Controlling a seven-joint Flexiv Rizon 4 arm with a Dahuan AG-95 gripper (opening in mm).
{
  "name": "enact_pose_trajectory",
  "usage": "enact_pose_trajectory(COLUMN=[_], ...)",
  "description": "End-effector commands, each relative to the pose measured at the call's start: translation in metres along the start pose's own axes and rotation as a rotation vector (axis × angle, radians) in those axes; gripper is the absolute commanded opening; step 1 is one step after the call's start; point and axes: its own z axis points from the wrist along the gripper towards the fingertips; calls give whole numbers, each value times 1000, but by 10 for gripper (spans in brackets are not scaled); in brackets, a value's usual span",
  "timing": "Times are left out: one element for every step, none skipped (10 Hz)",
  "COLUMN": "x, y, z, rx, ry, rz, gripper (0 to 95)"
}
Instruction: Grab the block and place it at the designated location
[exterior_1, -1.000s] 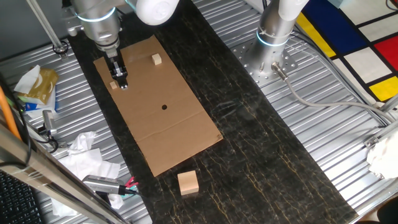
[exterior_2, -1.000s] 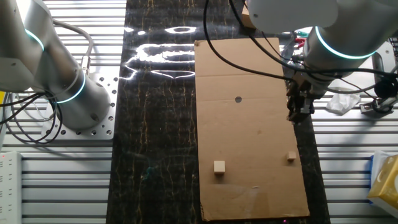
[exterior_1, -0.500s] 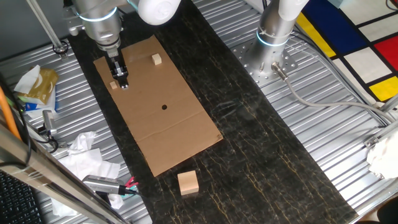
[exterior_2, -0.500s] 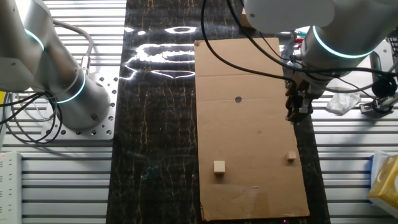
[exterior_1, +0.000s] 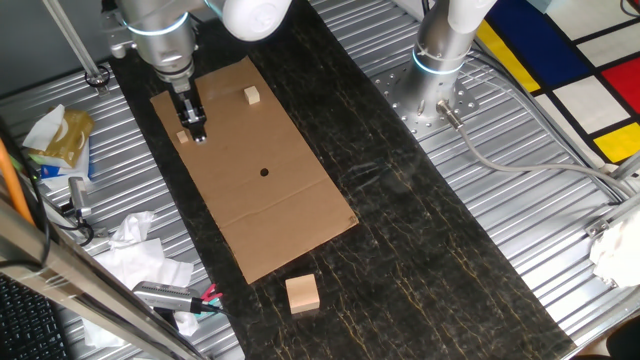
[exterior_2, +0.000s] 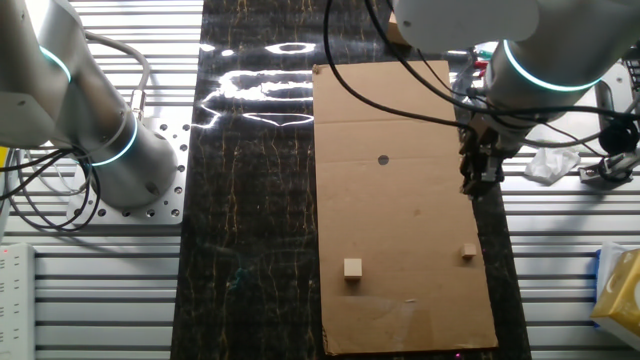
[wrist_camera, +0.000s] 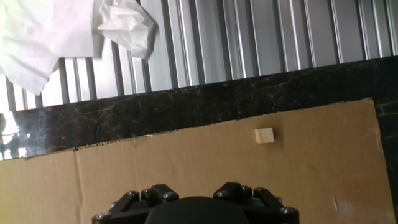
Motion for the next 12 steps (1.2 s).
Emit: enact_pose_trajectory(x=[0, 0, 0, 0, 0, 0, 0, 0, -1, -2, -3, -4], y=[0, 0, 0, 0, 0, 0, 0, 0, -1, -1, -2, -3], z=[0, 0, 0, 0, 0, 0, 0, 0, 1, 3, 4, 6], rx=[1, 3, 5, 9, 10, 10, 10, 13, 18, 19, 20, 24], ry=[-1, -5, -6, -3, -1, -2, -2, -2, -3, -8, -8, -8], rz=[-2, -7, -8, -7, -10, -22, -27, -34, -39, -45, -45, -47], gripper=[380, 380, 380, 380, 380, 380, 380, 570, 380, 380, 570, 570])
